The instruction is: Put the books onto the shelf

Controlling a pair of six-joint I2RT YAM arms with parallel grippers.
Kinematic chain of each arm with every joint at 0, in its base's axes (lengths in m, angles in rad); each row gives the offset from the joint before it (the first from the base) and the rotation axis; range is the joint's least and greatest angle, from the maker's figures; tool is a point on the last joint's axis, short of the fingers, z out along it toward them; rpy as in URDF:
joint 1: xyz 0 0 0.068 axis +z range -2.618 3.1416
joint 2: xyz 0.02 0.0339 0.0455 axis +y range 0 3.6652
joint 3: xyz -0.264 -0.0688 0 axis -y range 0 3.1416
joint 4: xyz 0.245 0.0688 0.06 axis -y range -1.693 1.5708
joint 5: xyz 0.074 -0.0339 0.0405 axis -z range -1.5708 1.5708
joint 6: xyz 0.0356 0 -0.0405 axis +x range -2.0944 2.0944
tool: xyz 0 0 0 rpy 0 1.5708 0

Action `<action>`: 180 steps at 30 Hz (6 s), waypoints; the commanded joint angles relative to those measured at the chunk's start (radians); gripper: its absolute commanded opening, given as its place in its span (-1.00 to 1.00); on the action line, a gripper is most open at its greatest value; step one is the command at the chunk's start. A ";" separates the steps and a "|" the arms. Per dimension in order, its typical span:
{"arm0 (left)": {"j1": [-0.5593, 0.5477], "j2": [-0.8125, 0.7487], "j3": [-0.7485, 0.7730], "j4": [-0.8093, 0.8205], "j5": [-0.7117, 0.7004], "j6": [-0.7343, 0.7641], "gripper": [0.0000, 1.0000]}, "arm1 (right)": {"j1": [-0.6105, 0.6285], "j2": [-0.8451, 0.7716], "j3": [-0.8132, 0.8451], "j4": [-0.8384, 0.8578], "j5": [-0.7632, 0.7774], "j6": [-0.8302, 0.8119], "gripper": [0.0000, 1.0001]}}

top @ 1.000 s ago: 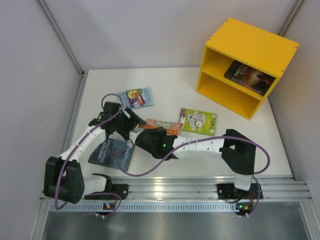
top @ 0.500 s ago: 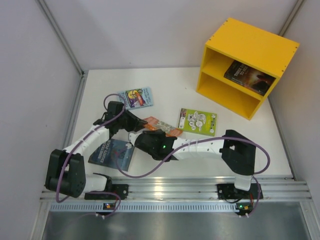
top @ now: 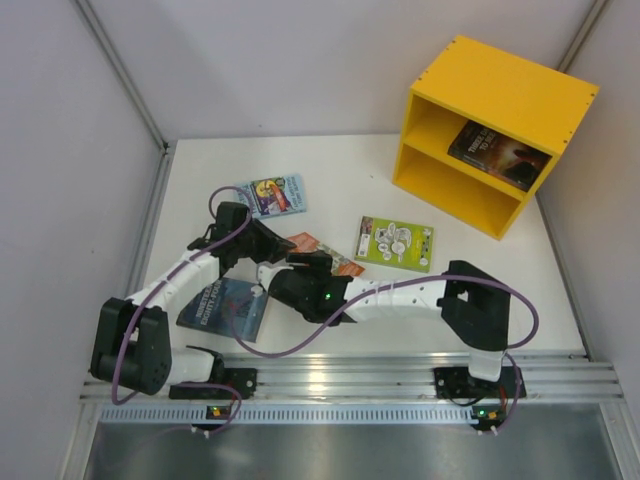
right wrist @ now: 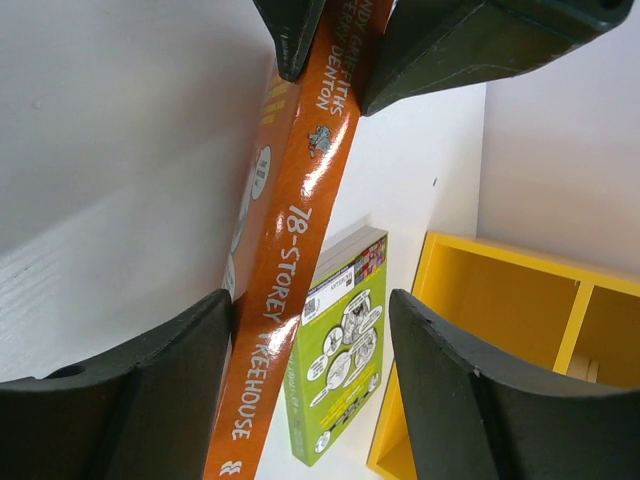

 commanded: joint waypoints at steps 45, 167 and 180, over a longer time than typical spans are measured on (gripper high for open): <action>0.113 -0.171 0.399 -0.349 -0.164 0.390 0.75 | -0.480 -0.215 -0.209 0.470 0.143 -0.582 -1.00; 0.113 -0.226 0.126 -0.192 -0.029 0.543 0.75 | -1.104 0.046 -0.322 0.572 0.014 -0.329 -0.50; 0.113 -0.220 0.123 -0.191 -0.028 0.540 0.75 | -1.130 0.072 -0.299 0.597 0.039 -0.332 -0.28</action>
